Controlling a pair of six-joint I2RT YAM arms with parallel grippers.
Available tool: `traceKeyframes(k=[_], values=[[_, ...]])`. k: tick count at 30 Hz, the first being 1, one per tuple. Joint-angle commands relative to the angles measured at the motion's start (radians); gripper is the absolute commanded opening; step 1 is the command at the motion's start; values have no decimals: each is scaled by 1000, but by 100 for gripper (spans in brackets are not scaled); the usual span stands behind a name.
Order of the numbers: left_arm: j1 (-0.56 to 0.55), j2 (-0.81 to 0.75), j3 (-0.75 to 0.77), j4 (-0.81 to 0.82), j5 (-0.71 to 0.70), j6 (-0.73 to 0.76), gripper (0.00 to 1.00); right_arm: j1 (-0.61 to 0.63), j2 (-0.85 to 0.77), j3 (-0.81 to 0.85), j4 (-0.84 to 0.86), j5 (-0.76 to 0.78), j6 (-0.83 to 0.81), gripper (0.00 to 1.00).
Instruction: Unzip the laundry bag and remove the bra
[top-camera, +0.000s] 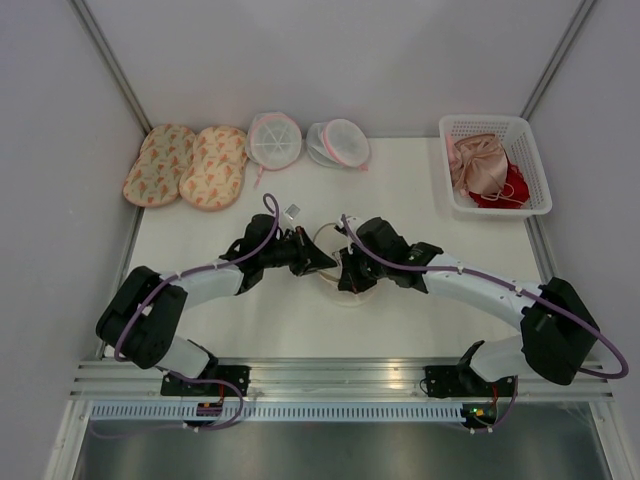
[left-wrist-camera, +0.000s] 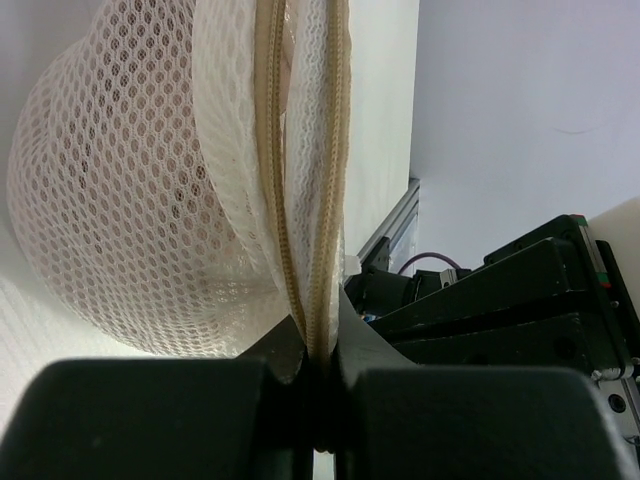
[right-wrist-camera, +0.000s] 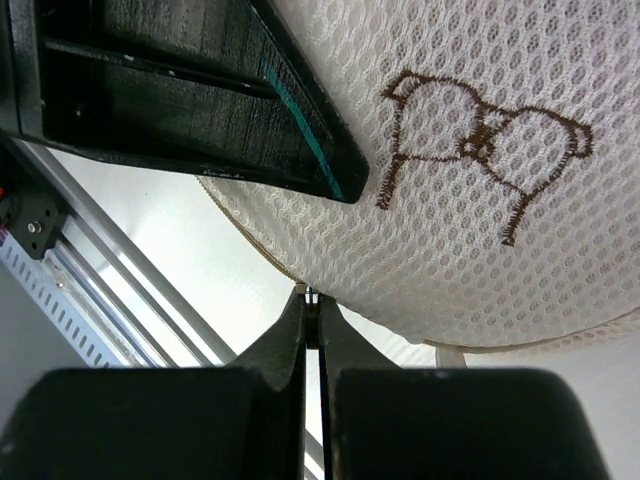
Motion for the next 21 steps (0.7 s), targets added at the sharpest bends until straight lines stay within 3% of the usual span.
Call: traceKeyframes(k=[1,2,3,4,6,7,11,12,14,16,21], values=[[7,-11,34,-12,-1,42,5,-7,-23,24,-127,142,-29,1],[7,-11,34,-14,0,44,15,-9,-21,26,-132,151,-32,1],[7,-20,34,-20,-3,44,46,-9,-20,29,-138,160,-35,0],[7,-26,34,-45,-13,47,63,-9,-20,35,-155,169,-41,0],[7,-89,33,-134,-99,74,94,-9,-20,47,-179,220,-46,0],[7,-125,27,-174,-139,85,99,-7,-21,50,-207,237,-49,1],[7,-297,17,-318,-402,146,100,-9,-36,73,-282,375,-38,2],[7,-328,14,-339,-430,166,100,-9,-38,84,-297,412,-29,9],[7,-392,7,-384,-496,182,100,-9,-33,102,-365,537,-20,9],[7,-416,0,-423,-518,202,100,-9,-36,113,-400,596,-20,9],[7,-416,-13,-426,-543,225,100,-9,-67,105,-406,579,-24,10]])
